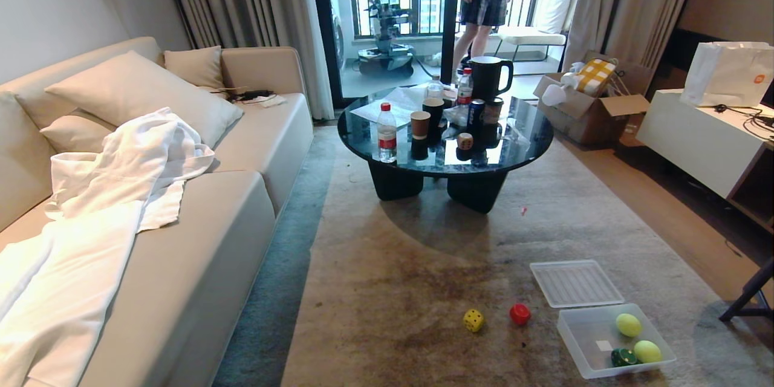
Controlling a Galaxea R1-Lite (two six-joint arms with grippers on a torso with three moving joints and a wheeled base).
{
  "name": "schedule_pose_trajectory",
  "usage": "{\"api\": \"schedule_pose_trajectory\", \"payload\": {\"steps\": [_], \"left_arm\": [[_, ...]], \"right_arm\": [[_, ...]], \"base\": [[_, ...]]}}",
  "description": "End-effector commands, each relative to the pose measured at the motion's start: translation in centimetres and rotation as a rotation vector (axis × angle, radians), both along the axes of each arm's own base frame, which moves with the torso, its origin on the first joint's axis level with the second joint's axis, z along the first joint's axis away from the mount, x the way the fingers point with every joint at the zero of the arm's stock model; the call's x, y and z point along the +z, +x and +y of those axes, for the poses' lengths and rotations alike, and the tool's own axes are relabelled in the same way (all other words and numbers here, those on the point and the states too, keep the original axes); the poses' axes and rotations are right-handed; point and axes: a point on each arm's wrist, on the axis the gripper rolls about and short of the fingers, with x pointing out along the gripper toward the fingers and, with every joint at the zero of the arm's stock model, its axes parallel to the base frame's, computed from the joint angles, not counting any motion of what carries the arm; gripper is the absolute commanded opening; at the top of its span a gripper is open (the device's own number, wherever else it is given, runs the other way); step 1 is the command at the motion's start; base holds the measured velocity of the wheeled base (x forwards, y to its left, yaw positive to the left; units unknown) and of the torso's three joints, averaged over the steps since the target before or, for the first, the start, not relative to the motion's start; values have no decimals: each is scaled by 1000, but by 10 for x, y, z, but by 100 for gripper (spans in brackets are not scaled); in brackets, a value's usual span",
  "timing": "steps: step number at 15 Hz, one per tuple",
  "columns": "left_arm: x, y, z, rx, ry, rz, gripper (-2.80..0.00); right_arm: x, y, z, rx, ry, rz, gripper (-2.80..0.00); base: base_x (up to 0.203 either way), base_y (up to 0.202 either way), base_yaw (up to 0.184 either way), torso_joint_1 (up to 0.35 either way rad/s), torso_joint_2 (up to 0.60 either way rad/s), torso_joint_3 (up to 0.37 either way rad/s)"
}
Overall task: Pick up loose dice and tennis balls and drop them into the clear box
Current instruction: Find toys out of the box
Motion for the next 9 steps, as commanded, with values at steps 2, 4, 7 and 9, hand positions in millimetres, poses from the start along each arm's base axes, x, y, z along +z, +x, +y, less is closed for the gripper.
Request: {"api": "schedule_pose_trajectory", "payload": {"steps": [2, 4, 7, 9], "left_arm": [[0, 0, 0, 0, -1, 0, -280], [0, 0, 0, 0, -1, 0, -280], [0, 0, 0, 0, -1, 0, -280], [0, 0, 0, 0, -1, 0, -280]], "right_arm": [[0, 0, 0, 1, -1, 2, -280], [0, 0, 0, 1, -1, 2, -280], [0, 0, 0, 0, 1, 2, -280], [-1, 0, 0, 0, 1, 4, -280]], "base": [[0, 0, 0, 0, 0, 0], [0, 0, 0, 0, 0, 0], [0, 0, 0, 0, 0, 0], [0, 0, 0, -2, 4, -86]]}}
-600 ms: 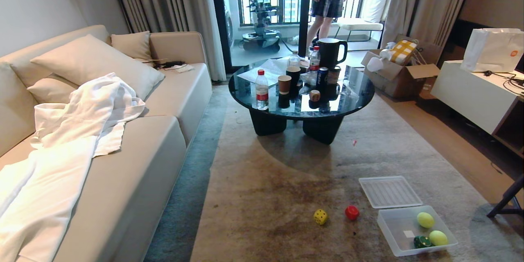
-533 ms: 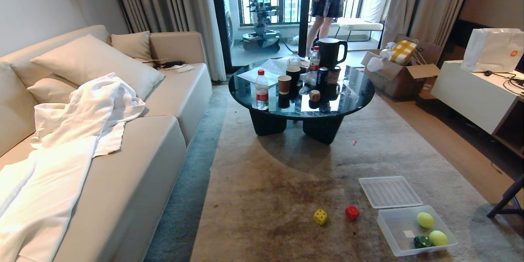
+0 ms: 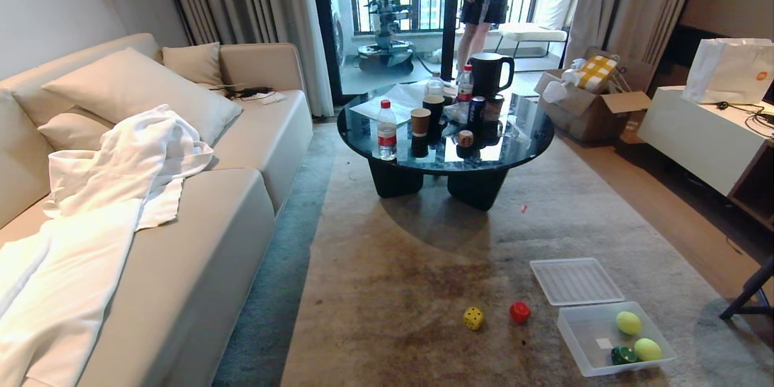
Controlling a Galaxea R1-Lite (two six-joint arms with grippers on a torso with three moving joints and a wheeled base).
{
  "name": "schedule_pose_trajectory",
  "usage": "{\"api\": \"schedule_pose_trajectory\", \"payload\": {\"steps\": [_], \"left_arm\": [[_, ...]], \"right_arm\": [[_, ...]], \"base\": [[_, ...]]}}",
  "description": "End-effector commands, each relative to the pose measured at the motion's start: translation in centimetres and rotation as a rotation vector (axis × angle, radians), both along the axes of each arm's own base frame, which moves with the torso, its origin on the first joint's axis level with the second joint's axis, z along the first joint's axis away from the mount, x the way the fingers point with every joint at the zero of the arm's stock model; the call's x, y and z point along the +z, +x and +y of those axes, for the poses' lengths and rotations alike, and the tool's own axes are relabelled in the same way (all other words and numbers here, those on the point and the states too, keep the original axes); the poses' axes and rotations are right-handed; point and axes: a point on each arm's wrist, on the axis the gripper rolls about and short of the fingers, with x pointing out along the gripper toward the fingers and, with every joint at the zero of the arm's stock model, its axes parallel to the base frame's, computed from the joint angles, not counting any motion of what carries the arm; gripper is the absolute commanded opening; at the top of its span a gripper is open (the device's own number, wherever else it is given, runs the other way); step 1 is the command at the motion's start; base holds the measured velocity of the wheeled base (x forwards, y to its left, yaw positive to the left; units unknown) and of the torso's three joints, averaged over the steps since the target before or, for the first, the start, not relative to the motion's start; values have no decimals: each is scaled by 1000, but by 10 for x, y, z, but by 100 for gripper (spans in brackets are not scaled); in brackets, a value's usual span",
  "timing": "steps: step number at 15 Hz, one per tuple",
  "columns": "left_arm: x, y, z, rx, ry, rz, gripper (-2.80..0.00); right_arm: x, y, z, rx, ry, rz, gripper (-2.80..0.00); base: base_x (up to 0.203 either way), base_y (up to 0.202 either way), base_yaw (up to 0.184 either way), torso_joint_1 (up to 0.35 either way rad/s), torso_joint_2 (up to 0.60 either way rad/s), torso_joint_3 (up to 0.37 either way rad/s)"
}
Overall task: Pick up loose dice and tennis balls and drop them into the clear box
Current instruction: Find toys out of the box
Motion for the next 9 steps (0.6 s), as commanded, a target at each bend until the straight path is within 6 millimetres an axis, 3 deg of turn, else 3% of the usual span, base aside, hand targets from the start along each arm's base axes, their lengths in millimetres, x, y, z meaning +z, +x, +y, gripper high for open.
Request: {"api": "schedule_pose_trajectory", "payload": {"steps": [1, 9], "left_arm": [[0, 0, 0, 0, -1, 0, -280], [0, 0, 0, 0, -1, 0, -280]], "right_arm": [[0, 0, 0, 1, -1, 3, -280], [0, 0, 0, 1, -3, 3, -280]], "base": [[0, 0, 0, 6, 2, -154], [0, 0, 0, 1, 1, -193]]}}
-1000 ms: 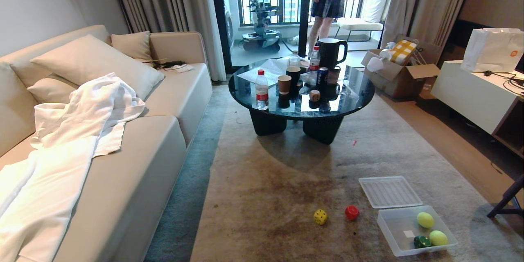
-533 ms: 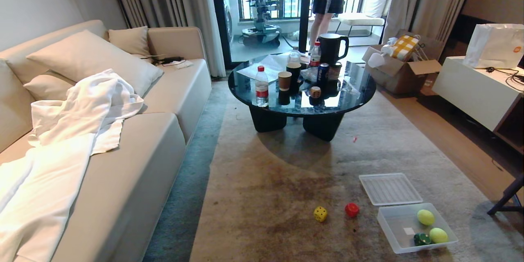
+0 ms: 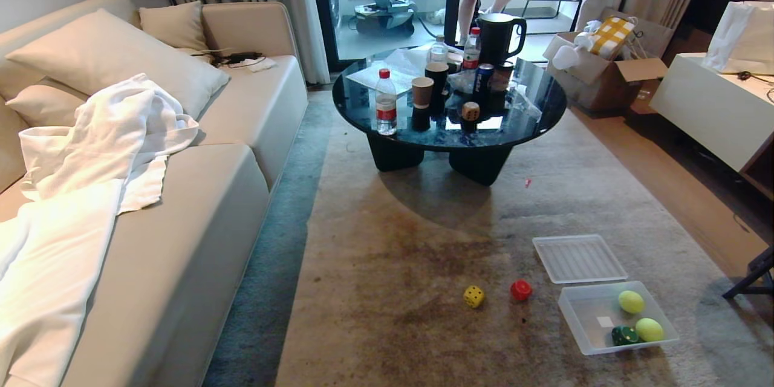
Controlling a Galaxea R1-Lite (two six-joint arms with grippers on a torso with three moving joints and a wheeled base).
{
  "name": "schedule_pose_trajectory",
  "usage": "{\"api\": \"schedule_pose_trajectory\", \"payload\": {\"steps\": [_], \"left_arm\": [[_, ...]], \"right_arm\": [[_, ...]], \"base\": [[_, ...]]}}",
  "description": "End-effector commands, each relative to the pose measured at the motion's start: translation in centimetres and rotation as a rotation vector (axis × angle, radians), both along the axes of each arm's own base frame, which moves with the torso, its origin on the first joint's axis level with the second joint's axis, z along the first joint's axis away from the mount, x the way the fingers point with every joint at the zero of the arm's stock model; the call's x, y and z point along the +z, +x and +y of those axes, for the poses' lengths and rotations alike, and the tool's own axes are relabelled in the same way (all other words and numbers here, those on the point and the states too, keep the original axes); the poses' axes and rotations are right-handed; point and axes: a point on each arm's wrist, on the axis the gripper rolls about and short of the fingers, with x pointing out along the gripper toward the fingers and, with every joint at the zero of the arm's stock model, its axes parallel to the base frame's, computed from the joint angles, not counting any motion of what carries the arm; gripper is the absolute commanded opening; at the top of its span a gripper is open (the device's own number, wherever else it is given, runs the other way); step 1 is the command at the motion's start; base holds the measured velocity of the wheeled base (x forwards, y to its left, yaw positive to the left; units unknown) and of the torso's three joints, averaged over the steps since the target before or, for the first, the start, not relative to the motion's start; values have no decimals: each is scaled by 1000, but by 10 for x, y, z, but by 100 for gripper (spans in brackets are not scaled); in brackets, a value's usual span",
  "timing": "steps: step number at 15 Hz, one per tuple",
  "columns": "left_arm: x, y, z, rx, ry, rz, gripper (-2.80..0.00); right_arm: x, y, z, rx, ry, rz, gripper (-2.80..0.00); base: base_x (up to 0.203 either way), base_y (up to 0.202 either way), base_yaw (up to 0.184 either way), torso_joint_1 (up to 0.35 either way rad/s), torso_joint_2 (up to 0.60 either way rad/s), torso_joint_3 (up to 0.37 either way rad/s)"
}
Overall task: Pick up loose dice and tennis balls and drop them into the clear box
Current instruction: Find toys out of the box
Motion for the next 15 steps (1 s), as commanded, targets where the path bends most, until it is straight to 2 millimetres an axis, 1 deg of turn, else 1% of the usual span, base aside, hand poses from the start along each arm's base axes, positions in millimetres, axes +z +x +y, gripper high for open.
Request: {"api": "schedule_pose_trajectory", "payload": {"steps": [1, 15], "left_arm": [[0, 0, 0, 1, 0, 0, -280], [0, 0, 0, 1, 0, 0, -280]], "right_arm": [[0, 0, 0, 0, 0, 3, -280], [0, 0, 0, 2, -1, 0, -280]], "base": [[0, 0, 0, 2, 6, -198], [0, 0, 0, 2, 2, -197]]}}
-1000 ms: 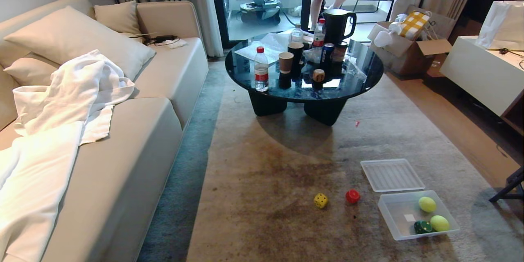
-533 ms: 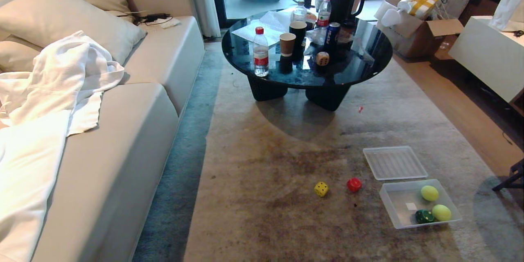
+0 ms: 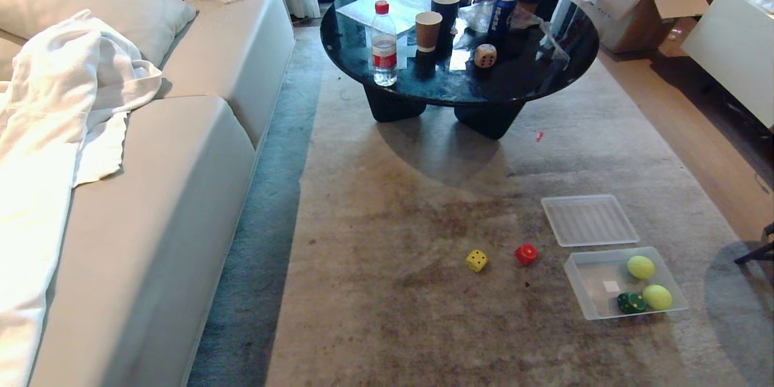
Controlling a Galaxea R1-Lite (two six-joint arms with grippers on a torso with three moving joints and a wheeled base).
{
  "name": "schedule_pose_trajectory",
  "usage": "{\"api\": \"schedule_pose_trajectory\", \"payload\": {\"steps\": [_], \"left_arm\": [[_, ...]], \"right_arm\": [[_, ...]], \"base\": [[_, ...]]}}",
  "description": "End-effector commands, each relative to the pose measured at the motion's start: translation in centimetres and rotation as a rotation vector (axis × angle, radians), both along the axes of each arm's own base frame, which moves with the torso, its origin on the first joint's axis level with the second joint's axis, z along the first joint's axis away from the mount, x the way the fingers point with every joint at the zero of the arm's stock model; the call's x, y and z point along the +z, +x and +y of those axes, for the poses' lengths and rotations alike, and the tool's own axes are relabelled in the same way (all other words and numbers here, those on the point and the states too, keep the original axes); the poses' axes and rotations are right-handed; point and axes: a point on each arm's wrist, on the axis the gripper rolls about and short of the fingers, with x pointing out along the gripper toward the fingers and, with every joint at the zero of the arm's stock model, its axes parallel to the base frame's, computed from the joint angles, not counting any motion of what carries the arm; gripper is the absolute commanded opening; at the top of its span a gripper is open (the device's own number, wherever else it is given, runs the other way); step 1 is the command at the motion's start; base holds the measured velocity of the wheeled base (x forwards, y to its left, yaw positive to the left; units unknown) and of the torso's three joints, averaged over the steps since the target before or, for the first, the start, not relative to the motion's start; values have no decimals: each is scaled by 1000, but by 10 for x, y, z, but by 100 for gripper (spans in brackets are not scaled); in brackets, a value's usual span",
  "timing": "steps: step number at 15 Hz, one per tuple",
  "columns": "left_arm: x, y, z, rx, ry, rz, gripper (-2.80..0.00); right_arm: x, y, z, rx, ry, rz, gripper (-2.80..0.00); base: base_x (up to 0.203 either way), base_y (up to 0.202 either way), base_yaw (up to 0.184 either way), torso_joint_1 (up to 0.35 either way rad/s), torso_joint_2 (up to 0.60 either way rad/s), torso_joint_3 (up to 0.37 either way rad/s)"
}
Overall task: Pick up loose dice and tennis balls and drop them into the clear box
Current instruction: Find toys out of the box
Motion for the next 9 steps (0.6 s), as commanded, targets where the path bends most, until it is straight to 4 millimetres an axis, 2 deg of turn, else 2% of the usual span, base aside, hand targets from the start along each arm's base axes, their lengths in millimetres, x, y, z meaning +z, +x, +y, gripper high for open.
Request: {"api": "schedule_pose_trajectory", "payload": {"steps": [1, 9], "left_arm": [[0, 0, 0, 0, -1, 0, -280], [0, 0, 0, 0, -1, 0, -280]], "right_arm": [[0, 0, 0, 0, 0, 2, -280], [0, 0, 0, 0, -1, 3, -280]], "base": [[0, 0, 0, 2, 8, -197], [0, 0, 0, 2, 5, -198]]}}
